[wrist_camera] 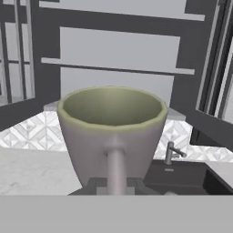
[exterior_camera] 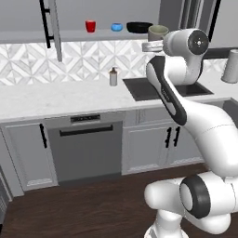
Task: Gather all objects into one cabinet and sort the glasses and bowls to opposite sides.
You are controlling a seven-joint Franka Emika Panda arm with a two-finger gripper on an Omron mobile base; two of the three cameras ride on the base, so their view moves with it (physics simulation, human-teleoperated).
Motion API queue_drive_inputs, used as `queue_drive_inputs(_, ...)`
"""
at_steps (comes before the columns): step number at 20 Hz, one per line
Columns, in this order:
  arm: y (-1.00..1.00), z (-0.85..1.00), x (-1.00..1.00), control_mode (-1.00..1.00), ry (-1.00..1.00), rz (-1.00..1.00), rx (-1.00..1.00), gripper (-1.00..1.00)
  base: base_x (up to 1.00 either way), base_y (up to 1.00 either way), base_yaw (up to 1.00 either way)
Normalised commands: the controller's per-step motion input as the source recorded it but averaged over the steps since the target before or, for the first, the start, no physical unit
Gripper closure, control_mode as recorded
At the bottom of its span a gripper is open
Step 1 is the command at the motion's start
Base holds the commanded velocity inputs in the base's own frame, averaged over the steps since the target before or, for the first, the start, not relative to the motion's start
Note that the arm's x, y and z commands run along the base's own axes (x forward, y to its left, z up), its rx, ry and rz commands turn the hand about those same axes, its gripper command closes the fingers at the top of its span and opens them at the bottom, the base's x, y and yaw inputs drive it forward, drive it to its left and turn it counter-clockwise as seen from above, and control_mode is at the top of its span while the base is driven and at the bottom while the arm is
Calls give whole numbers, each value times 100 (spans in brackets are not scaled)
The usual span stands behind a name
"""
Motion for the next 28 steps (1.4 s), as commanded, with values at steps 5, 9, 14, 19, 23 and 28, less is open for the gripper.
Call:
queue_drive_inputs(5,0,0,0,100,0,0,0,100,41,-1,-8)
queue_drive_inputs(9,0,0,0,100,0,0,0,100,42,0,-3)
queue_drive_inputs(14,0,0,0,100,0,0,0,100,67,4,0)
queue_drive_inputs(19,0,0,0,100,0,0,0,100,74,6,0)
queue_drive_inputs(23,0,0,0,100,0,0,0,100,72,0,0)
queue_drive_inputs(28,0,0,0,100,0,0,0,100,68,3,0)
